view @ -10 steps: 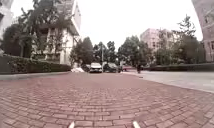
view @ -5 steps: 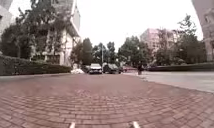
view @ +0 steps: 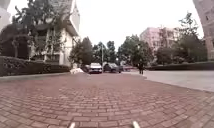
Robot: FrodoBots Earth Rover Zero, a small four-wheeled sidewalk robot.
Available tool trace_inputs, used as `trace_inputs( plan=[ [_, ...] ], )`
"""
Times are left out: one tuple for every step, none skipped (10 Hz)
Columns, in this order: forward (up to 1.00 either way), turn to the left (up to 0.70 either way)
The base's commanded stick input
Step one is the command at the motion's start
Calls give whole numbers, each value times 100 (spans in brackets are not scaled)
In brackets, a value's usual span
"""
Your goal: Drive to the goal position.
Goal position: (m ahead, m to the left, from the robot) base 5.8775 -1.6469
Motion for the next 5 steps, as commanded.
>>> trace_inputs(
  plan=[
    [70,0],
    [70,0],
    [70,0],
    [70,0],
    [70,0]
  ],
)
